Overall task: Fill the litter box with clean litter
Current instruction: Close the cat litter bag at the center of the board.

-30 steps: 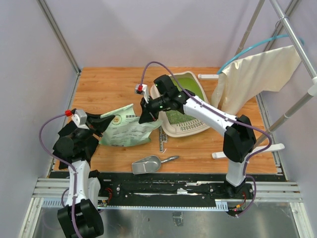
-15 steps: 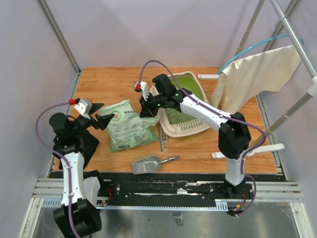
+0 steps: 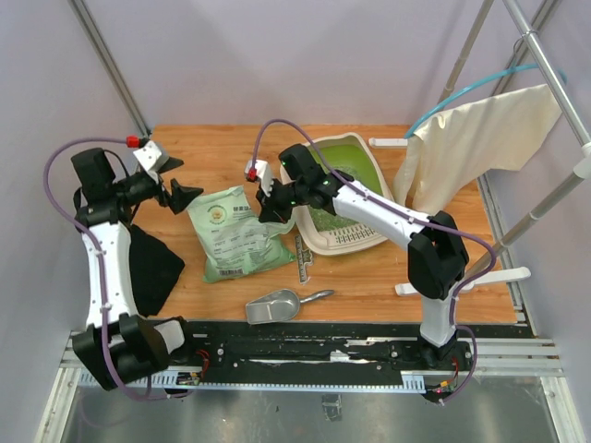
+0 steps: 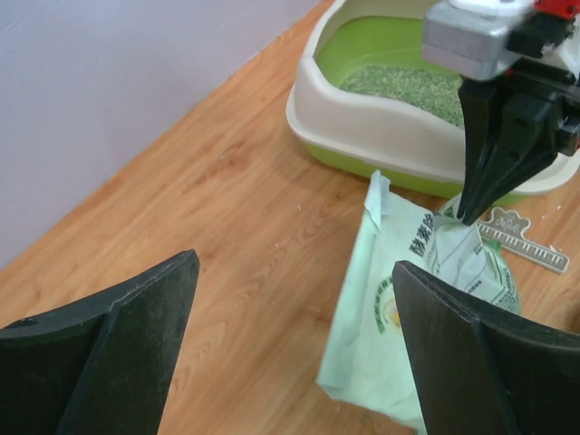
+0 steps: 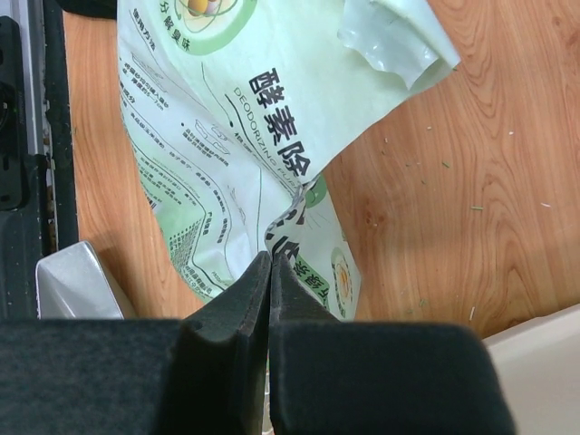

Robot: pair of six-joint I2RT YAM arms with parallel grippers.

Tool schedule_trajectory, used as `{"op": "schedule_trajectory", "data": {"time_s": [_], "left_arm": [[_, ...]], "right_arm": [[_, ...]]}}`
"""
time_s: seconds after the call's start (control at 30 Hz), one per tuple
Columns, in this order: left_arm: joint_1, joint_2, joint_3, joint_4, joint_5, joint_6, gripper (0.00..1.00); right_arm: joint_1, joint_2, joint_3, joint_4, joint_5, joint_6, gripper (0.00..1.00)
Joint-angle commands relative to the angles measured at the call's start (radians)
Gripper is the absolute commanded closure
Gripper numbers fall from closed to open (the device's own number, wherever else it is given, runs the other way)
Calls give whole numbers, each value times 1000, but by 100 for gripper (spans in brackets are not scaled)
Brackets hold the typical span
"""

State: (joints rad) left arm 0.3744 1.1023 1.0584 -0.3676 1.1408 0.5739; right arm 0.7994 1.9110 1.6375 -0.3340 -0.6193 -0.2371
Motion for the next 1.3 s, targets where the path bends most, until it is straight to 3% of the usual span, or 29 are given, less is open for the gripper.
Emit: {"op": "schedule_trajectory", "data": {"time_s": [0.0, 0.13, 0.27, 0.47, 0.63, 0.7, 0.73, 0.87, 0.97, 1.0, 1.03, 1.1, 1.2, 1.27], "left_arm": [[-46, 167, 172, -480, 39, 362, 7], [-162, 250, 222, -598, -131, 416, 3], [-180, 248, 193, -521, -131, 358, 0], [-231, 348, 288, -599, -269, 365, 2], [-277, 406, 321, -652, -261, 405, 7], [-292, 414, 327, -676, -254, 425, 15], [-298, 410, 326, -681, -253, 427, 25], [-317, 316, 243, -628, -243, 419, 76], [-325, 158, 96, -451, -286, 370, 98], [-330, 95, 36, -394, -310, 352, 99], [-334, 34, -14, -345, -327, 348, 99], [-336, -91, -103, -262, -329, 340, 99], [-339, -257, -200, -113, -299, 310, 99], [-340, -359, -263, 20, -295, 249, 100]], "right_arm": [[32, -35, -15, -19, -1, -30, 99], [38, -37, -12, -24, 4, -40, 99], [44, -39, -10, -39, 12, -51, 99], [52, -39, -13, -47, 15, -65, 99], [56, -46, -17, -48, 19, -70, 99], [55, -48, -20, -48, 24, -71, 99], [55, -50, -19, -48, 30, -70, 99], [54, -63, -25, -48, 64, -64, 99], [46, -69, -22, -47, 63, -53, 99], [39, -67, -20, -47, 41, -49, 98], [32, -64, -19, -47, 26, -46, 95], [21, -56, -22, -47, 16, -37, 71], [0, -49, -25, -37, -22, -33, 43], [-3, -44, -18, -34, -62, -55, 32]]}}
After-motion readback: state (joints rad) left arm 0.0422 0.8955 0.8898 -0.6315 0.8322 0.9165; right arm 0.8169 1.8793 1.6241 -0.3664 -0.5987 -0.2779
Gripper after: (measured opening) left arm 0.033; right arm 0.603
